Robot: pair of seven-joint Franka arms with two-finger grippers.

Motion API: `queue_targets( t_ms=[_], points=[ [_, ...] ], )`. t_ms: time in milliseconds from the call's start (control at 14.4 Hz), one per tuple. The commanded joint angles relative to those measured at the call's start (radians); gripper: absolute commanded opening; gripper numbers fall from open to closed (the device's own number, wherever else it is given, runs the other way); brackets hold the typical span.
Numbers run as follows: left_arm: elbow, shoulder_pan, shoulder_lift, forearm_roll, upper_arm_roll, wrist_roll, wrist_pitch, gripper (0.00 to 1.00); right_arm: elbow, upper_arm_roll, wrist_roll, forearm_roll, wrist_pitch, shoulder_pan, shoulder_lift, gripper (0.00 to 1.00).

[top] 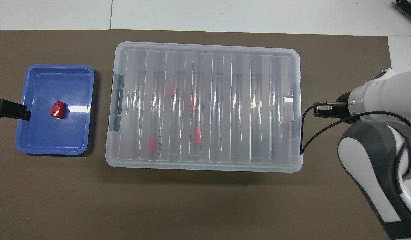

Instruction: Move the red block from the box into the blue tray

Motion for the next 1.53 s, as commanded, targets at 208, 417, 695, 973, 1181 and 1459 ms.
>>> queue_targets(
  t_ms=[208,417,695,973,1181,1459],
  points=[
    [-0.013,-0.001,-0.015,-0.002,0.006,-0.009,-0.006,1.0,0.144,0.009,0.014,-0.003,-0.113,-0.095,0.008,1.0],
    [-0.013,-0.001,-0.015,-0.002,0.006,-0.009,-0.006,1.0,0.287,0.011,0.012,-0.012,-0.24,-0.101,0.057,1.0],
    [-0.013,-0.001,-0.015,-0.002,0.006,-0.007,-0.008,1.0,0.332,0.02,-0.002,-0.011,-0.332,-0.086,0.078,1.0],
    [-0.013,-0.001,-0.015,-0.002,0.006,-0.009,-0.006,1.0,0.288,0.02,-0.117,0.0,-0.337,-0.084,0.061,1.0],
    [-0.013,-0.001,-0.015,-0.002,0.006,-0.009,-0.008,1.0,0.263,0.022,-0.111,0.003,-0.329,-0.077,0.049,1.0],
    [-0.013,-0.001,-0.015,-0.002,0.006,-0.009,-0.008,1.0,0.232,0.025,-0.06,0.0,-0.317,-0.066,0.032,1.0]
  ],
)
